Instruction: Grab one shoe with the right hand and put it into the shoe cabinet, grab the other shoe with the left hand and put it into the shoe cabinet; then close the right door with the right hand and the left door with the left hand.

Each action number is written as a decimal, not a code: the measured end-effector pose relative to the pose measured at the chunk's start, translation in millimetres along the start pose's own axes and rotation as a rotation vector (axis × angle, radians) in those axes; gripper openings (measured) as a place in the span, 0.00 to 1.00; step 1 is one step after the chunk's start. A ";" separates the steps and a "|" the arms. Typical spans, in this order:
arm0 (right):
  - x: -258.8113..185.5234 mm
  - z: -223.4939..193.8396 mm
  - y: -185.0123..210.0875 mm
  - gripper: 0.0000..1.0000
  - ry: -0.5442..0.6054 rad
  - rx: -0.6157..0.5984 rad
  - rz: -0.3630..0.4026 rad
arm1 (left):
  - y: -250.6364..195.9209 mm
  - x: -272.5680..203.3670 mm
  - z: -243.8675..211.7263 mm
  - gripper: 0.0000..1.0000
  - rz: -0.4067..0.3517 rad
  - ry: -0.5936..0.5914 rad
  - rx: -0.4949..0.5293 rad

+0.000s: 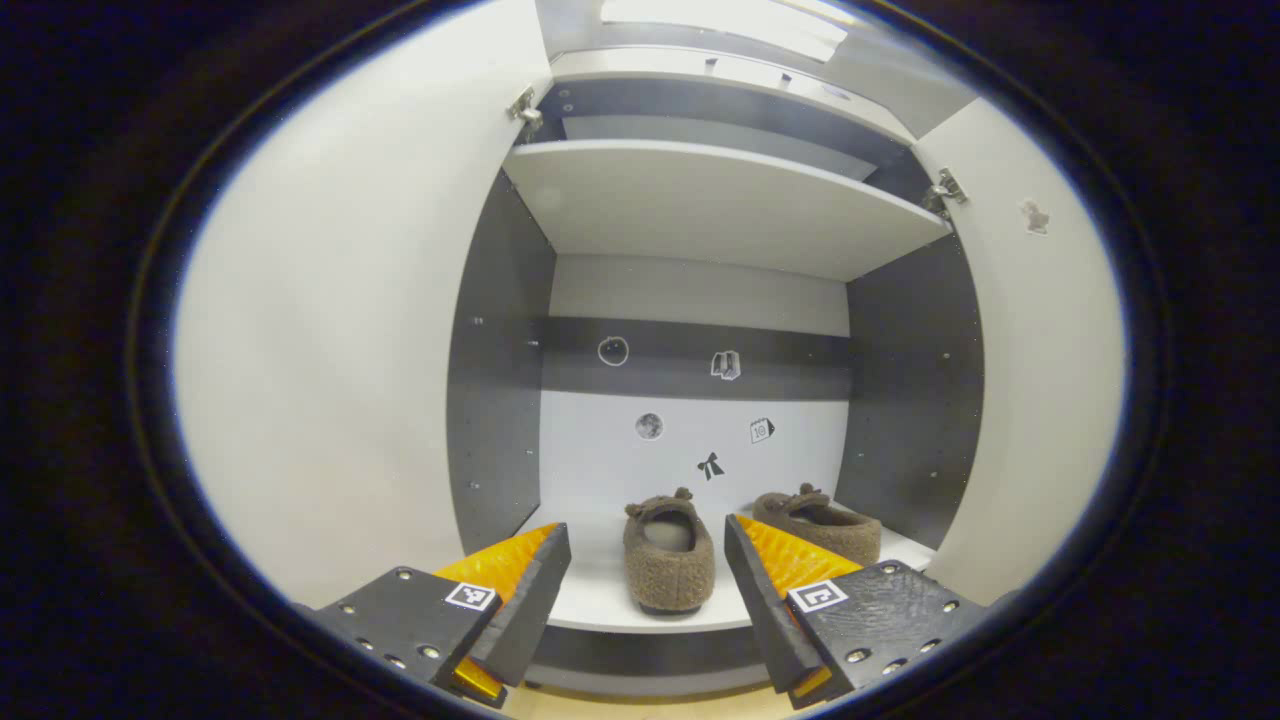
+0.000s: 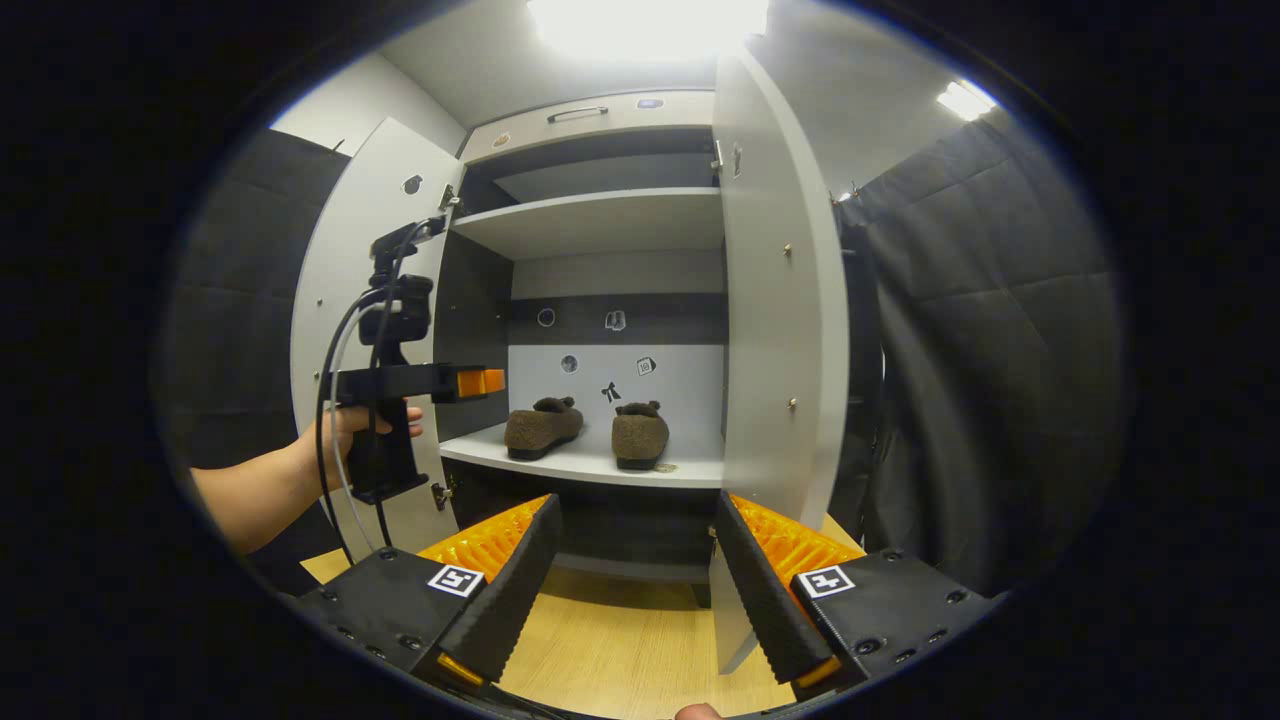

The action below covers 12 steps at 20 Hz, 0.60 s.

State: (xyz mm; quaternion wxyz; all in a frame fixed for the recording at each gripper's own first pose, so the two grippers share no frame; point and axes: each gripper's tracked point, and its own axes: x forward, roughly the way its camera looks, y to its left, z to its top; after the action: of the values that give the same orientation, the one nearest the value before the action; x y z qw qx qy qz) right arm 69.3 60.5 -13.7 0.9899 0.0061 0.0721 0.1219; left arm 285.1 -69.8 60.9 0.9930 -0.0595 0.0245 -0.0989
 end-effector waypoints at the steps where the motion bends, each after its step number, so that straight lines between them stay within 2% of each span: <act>1: -5.2 4.5 -6.2 0.98 -0.010 0.004 -0.004 | -3.9 -10.9 2.9 0.92 0.000 -0.007 0.003; 4: -19.5 15.5 -27.2 0.98 -0.030 0.016 -0.025 | -8.2 -44.7 6.5 0.92 -0.009 -0.020 0.005; 12: -42.3 34.6 -107.2 0.98 -0.047 0.019 -0.141 | -5.6 -129.1 -3.9 0.91 0.007 -0.020 0.044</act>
State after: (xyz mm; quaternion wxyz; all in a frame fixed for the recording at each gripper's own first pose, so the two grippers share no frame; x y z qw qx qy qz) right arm 59.5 -53.6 23.4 0.9973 0.0132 0.0503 0.0510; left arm 157.4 -50.0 62.5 0.9946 -0.0387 0.0126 -0.0953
